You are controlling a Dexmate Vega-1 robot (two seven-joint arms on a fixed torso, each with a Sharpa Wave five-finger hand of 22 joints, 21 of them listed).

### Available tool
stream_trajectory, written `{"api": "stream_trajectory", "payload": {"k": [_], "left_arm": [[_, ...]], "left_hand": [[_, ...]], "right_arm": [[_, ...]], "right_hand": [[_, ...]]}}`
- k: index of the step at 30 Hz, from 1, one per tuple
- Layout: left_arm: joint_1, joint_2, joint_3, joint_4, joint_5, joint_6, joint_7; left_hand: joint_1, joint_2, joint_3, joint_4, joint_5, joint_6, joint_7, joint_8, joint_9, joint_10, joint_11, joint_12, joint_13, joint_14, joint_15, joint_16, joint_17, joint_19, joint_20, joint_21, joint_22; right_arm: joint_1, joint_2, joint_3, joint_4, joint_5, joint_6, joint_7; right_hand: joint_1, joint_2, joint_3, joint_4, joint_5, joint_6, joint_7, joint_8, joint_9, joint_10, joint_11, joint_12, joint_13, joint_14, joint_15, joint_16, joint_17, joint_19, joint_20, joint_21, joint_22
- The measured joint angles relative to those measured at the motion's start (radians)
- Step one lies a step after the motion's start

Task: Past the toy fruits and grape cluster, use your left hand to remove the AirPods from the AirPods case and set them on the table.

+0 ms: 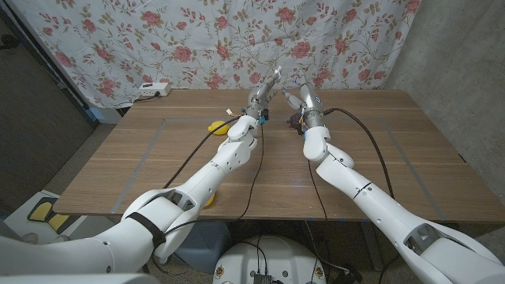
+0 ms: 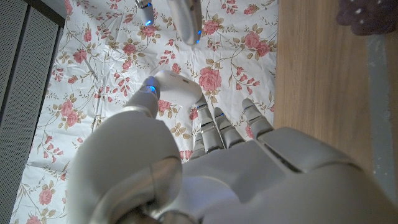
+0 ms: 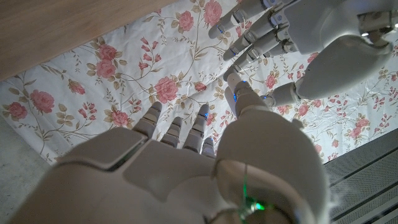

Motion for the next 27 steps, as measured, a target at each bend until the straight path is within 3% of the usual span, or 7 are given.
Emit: {"api": "stream_trajectory", "payload": {"k": [6,15,20,27], "left_arm": [[0.002,-0.008,0.001,0.006,-0.005,-0.019,0.001],[0.007,-0.021,-0.004,0.012,-0.027,-0.027,-0.014],[0.010,-0.024,-0.006,0.015,-0.037,-0.030,-0.022],[0.011,-0.027,-0.009,0.024,-0.051,-0.038,-0.046]], "left_hand": [[0.008,0.000,0.000,0.000,0.000,0.014,-0.003,0.000,0.000,0.005,0.006,0.000,0.000,0.000,-0.011,0.000,0.000,0.006,-0.005,0.000,0.000],[0.012,-0.001,0.000,0.000,-0.001,0.032,-0.010,0.006,0.000,0.006,0.006,0.000,0.000,0.007,-0.018,0.005,0.004,0.006,-0.006,0.005,0.000],[0.012,-0.001,0.000,0.000,-0.004,0.041,-0.009,0.006,0.000,0.011,0.011,0.000,0.000,0.007,-0.018,0.005,0.002,0.011,-0.011,0.006,0.000],[0.012,-0.001,-0.003,0.003,-0.004,0.042,-0.010,0.006,0.000,0.011,0.011,0.000,0.000,0.007,-0.018,0.005,0.002,0.011,-0.011,0.006,0.000]], "right_arm": [[0.009,0.010,-0.014,-0.010,-0.014,-0.032,-0.001],[0.015,0.026,-0.028,-0.021,-0.036,-0.091,-0.004],[0.022,0.037,-0.035,-0.022,-0.057,-0.128,-0.018],[0.035,0.054,-0.049,-0.018,-0.085,-0.175,-0.033]], "right_hand": [[-0.008,-0.016,-0.006,0.005,-0.004,0.003,0.014,0.000,0.000,0.010,0.010,0.007,0.007,0.009,0.009,0.004,0.003,0.003,0.018,0.000,0.000],[-0.048,-0.049,-0.035,0.026,-0.015,0.001,0.037,0.000,0.000,0.042,0.056,0.039,0.027,0.034,0.034,0.011,0.007,0.012,0.045,0.000,0.001],[-0.072,-0.052,-0.049,0.034,-0.019,0.003,0.046,0.000,0.000,0.091,0.045,0.081,0.049,0.061,0.035,0.019,0.016,0.023,0.055,0.006,0.002],[-0.076,-0.056,-0.055,0.030,-0.019,0.001,0.048,0.000,0.000,0.081,0.055,0.089,0.067,0.066,0.041,0.019,0.016,0.023,0.055,0.007,0.002]]}}
